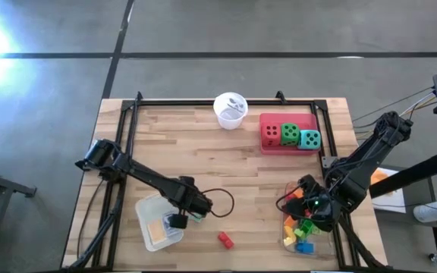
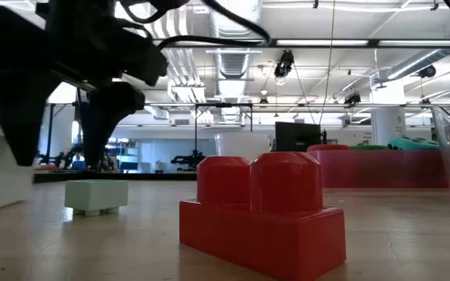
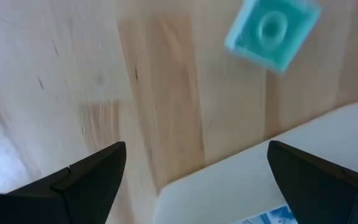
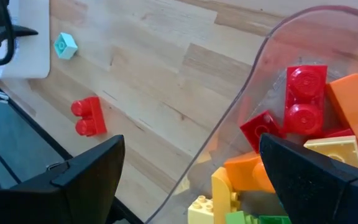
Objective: Pick & Place Toys
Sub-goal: Put the light blue game piece into the transparent bin
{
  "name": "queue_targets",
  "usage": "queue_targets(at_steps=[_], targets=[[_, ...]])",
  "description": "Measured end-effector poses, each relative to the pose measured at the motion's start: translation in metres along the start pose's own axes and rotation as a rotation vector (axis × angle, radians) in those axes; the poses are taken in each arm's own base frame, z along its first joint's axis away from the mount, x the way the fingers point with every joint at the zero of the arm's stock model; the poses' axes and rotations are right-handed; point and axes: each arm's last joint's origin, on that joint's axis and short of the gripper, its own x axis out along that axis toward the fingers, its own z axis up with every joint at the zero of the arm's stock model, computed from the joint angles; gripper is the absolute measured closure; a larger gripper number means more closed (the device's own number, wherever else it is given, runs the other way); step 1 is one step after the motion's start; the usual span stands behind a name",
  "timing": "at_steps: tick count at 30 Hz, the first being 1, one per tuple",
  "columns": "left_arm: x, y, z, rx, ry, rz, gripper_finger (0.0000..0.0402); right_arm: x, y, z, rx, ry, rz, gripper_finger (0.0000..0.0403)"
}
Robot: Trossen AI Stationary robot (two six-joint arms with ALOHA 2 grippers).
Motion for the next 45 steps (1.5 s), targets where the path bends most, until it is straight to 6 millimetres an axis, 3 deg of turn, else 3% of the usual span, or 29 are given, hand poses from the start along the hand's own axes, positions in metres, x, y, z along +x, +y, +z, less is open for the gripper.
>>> queue_targets(at_steps=[4, 10, 18, 27, 45], targets=[[0.0, -0.005, -0.002, 0.041, 0.005, -0.001, 0.0009, 0.0, 0.0, 0.0, 0.002, 0.002, 0.005, 0.0038], [-0.006, -0.021, 0.007, 0.151, -0.154, -0.037, 0.0009, 0.0, 0.001, 0.0, 0.003, 0.003, 0.007, 0.0038], [-0.006, -0.022, 0.013, 0.25, -0.228, -0.035, 0.0009, 0.0, 0.001, -0.001, 0.003, 0.005, 0.012, 0.0038], [0.017, -0.019, 0.01, 0.361, -0.275, -0.054, 0.0011, 0.0, 0.003, -0.001, 0.017, 0.014, 0.031, 0.0038], [0.037, -0.019, 0.006, 0.334, -0.338, -0.072, 0.0135, 0.0, 0.007, -0.002, 0.049, -0.005, 0.077, 0.0038]])
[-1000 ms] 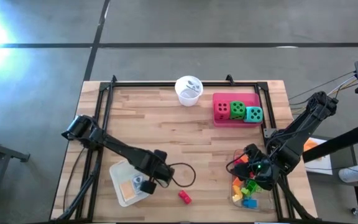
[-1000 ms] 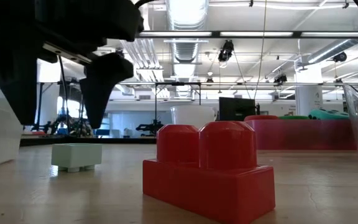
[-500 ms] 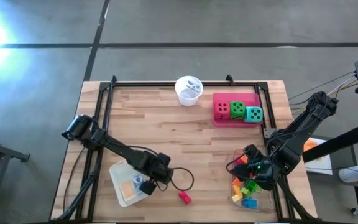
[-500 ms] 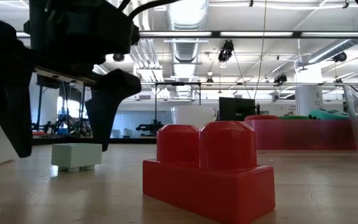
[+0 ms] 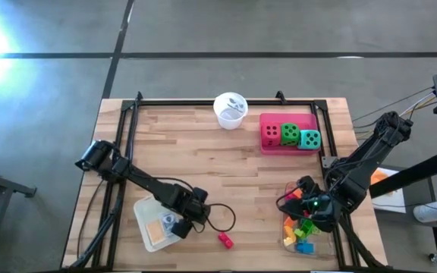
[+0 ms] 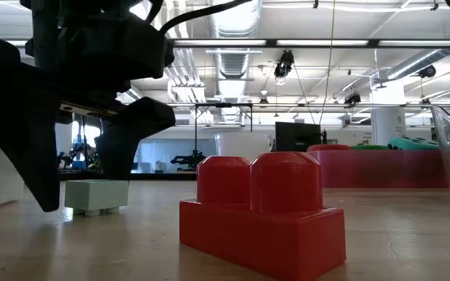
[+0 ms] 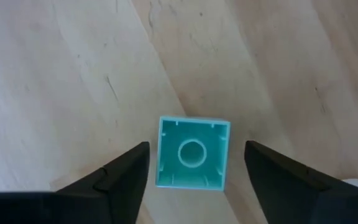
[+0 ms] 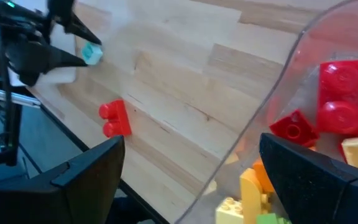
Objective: Pick & Place Toys
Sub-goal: Put the light blue game piece into the transparent bin
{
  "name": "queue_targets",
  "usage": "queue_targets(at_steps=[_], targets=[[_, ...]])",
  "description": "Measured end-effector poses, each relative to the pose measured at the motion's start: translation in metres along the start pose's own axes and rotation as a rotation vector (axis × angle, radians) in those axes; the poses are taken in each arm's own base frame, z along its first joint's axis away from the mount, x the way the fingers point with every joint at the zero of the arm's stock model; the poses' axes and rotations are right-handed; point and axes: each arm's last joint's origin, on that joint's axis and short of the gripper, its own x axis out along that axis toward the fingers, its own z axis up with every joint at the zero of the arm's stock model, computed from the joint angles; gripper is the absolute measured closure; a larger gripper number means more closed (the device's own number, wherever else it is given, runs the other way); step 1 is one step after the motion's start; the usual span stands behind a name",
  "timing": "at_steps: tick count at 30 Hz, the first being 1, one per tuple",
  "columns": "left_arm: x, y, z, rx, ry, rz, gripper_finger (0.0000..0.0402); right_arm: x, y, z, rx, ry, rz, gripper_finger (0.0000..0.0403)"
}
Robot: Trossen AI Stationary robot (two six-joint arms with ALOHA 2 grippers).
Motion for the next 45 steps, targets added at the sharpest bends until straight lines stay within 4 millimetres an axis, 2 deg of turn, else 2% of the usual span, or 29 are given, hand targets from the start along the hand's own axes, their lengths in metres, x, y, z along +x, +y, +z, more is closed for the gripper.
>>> queue_targets(at_steps=[11, 18, 21, 25, 32, 35, 39, 42, 45], targets=[[0.001, 0.001, 0.003, -0.003, -0.027, 0.007, 0.027, 0.001, 0.011, -0.003, -0.001, -0.07, 0.136, 0.0038], [-0.007, 0.003, 0.002, -0.015, -0.007, 0.019, 0.0271, 0.017, 0.021, -0.012, -0.048, -0.08, 0.168, 0.0038], [-0.025, 0.005, 0.007, -0.033, -0.033, 0.022, 0.0262, 0.024, 0.03, -0.014, -0.121, -0.16, 0.236, 0.0038], [-0.051, 0.013, 0.01, -0.056, -0.112, 0.044, 0.0257, 0.026, 0.046, -0.013, -0.309, -0.333, 0.336, 0.0038], [-0.108, 0.052, 0.007, -0.269, -0.33, 0.013, 0.0268, 0.015, 0.078, -0.004, -0.636, -0.666, 0.401, 0.0038], [-0.137, 0.072, 0.004, -0.422, -0.479, -0.091, 0.0261, 0.005, 0.094, 0.004, -0.805, -0.774, 0.371, 0.0038], [-0.177, 0.088, 0.007, -0.571, -0.74, -0.275, 0.0256, -0.008, 0.121, 0.017, -0.98, -0.89, 0.285, 0.0038], [-0.202, 0.095, 0.01, -0.62, -0.907, -0.38, 0.0255, -0.015, 0.143, 0.027, -1.072, -0.956, 0.215, 0.0038], [-0.218, 0.099, 0.011, -0.632, -1.014, -0.458, 0.0254, -0.021, 0.166, 0.032, -1.19, -1.012, 0.132, 0.0038]])
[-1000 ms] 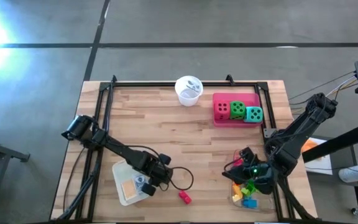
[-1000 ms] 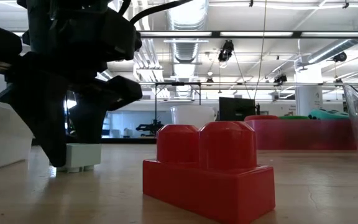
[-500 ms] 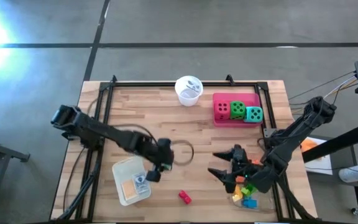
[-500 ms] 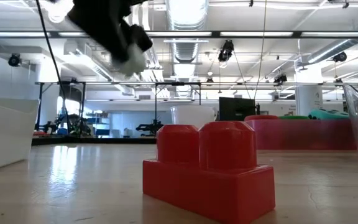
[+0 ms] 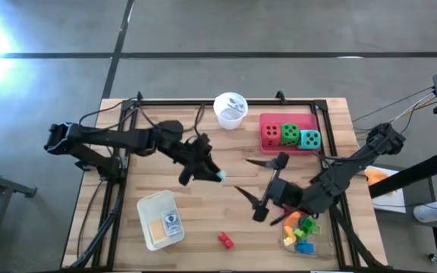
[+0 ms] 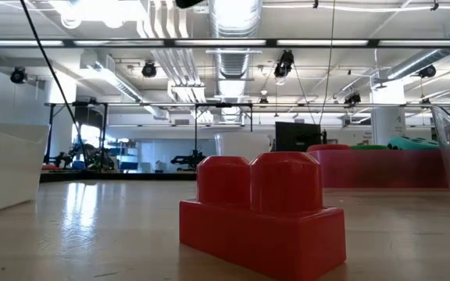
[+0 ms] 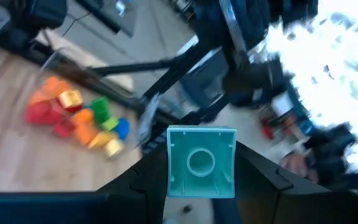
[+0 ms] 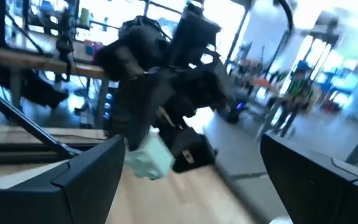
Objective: Pick & Place Toys
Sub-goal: Put the light blue game piece into the transparent bin
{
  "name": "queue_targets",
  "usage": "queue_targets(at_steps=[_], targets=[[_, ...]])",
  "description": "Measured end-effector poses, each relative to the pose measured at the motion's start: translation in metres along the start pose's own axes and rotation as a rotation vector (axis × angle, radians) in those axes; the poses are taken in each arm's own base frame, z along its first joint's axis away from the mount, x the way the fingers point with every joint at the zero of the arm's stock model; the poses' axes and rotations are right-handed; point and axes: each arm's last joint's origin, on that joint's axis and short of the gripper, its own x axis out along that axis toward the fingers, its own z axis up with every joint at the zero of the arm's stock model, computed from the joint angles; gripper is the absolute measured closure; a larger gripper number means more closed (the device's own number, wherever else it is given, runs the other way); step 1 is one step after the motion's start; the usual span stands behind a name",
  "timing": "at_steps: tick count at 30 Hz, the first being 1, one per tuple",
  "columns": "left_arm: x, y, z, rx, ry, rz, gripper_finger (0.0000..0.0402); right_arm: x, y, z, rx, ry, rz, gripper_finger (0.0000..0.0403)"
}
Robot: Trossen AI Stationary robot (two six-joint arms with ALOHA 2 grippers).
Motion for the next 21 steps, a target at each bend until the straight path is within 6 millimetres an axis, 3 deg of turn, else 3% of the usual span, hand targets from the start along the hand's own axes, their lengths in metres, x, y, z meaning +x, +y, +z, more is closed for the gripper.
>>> queue_targets(at_steps=[9, 14, 21], targets=[[-0.007, -0.011, 0.016, -0.107, -0.112, -0.125, 0.0253, 0.031, 0.027, 0.027, -0.242, 0.021, -0.025, 0.0039], [-0.009, -0.018, 0.022, -0.118, -0.152, -0.205, 0.0253, 0.048, 0.04, 0.031, -0.272, 0.038, -0.077, 0.0039], [-0.007, -0.023, 0.019, -0.134, -0.127, -0.241, 0.0252, 0.058, 0.042, 0.041, -0.261, 0.046, -0.105, 0.0039]])
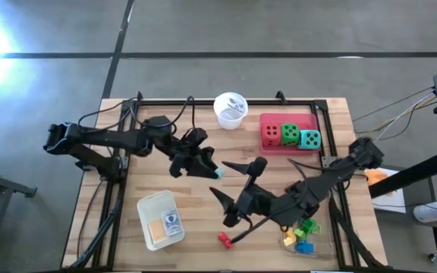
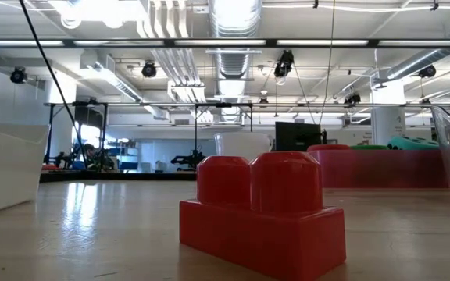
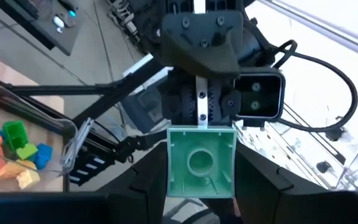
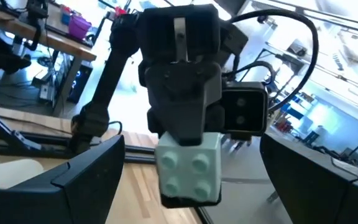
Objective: Pick & Place Toys
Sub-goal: Put the light blue game piece into the transparent bin
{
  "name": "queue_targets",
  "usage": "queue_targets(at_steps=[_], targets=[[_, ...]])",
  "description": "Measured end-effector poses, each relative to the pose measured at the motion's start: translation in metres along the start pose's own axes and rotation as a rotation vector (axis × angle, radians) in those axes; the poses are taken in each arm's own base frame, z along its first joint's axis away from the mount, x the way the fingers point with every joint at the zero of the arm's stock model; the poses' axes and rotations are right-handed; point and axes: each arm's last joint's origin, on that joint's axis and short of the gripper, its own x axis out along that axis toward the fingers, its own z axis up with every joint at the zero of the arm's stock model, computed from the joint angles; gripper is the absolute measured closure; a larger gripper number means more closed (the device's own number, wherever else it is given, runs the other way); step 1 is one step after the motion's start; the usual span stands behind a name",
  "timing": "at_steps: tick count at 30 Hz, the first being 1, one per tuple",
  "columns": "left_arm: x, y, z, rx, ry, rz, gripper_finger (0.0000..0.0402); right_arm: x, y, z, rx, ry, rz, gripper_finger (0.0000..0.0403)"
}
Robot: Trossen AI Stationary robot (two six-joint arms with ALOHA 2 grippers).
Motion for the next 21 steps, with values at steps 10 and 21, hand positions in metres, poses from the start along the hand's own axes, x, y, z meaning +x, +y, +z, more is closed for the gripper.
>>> queue_targets(at_steps=[10, 21], targets=[[0.0, -0.003, 0.001, -0.013, -0.022, -0.022, 0.0252, 0.013, -0.003, -0.002, 0.051, 0.015, -0.004, 0.0158], [0.0, -0.003, 0.002, -0.026, -0.029, -0.019, 0.0252, 0.014, -0.007, -0.001, 0.006, 0.016, -0.014, 0.0271]])
